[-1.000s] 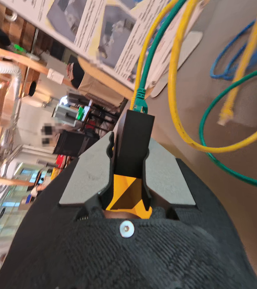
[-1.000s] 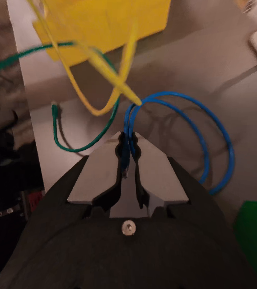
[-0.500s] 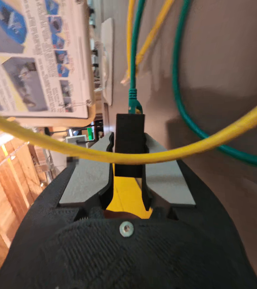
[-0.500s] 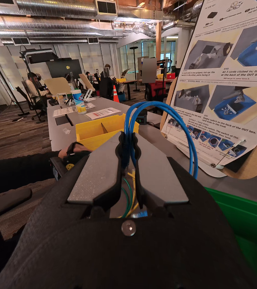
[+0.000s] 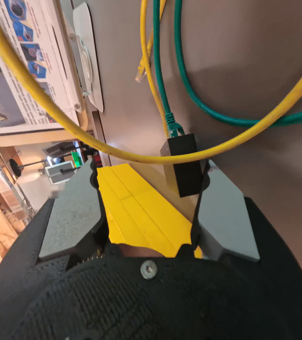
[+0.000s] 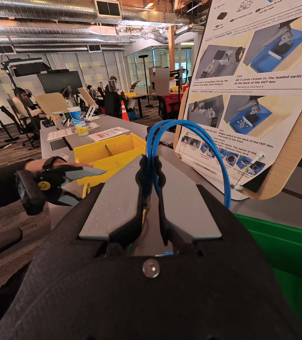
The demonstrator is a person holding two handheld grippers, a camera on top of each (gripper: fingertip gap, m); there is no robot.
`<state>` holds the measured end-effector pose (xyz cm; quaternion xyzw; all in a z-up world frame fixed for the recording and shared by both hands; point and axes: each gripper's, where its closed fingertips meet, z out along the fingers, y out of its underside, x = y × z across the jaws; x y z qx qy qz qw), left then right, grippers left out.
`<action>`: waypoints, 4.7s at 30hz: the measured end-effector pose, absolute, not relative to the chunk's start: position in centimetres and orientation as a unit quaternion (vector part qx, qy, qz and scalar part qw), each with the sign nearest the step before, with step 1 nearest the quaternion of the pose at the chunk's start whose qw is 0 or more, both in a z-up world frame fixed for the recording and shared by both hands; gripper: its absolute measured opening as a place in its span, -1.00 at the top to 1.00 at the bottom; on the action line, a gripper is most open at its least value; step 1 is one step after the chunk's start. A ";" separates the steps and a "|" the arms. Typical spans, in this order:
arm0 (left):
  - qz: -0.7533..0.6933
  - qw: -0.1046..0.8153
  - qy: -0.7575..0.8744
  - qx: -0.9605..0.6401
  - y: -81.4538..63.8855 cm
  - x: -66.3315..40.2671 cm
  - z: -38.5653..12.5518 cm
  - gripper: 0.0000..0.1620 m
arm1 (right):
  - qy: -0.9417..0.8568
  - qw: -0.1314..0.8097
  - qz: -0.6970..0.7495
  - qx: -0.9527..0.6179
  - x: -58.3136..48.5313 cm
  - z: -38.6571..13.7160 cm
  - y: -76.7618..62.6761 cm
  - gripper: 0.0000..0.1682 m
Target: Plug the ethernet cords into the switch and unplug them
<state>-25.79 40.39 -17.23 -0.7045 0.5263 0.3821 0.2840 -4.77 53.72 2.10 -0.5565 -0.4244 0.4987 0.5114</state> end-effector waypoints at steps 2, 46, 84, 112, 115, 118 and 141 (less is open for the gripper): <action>0.359 0.300 0.534 -0.704 40.1 -24.9 -17.4 -0.30 | -0.426 0.511 0.496 -0.559 -4.8 2.0 53.8 0.91; -0.212 0.595 0.095 -0.769 48.5 -11.9 0.6 0.41 | -0.579 0.542 0.377 -0.478 -10.1 -0.2 47.0 0.91; -0.051 0.518 0.365 -0.772 44.6 -9.9 0.6 0.60 | -0.595 0.266 0.604 -0.459 -11.6 -3.7 42.1 0.91; -0.340 0.523 0.263 -0.736 41.3 -5.4 -0.4 0.86 | -0.565 0.378 0.659 -0.321 -7.9 2.8 40.7 0.96; -0.497 0.466 0.226 -0.696 39.8 -4.3 0.4 0.84 | -0.577 0.372 0.674 -0.273 -6.7 3.4 39.2 1.00; -0.501 0.482 0.202 -0.690 40.6 -5.0 0.3 0.83 | -0.574 0.364 0.664 -0.311 -7.3 2.9 39.9 1.00; 0.596 0.522 0.495 -0.357 43.9 -8.9 0.3 0.86 | -0.409 0.196 0.759 -0.467 -10.4 1.5 43.3 1.00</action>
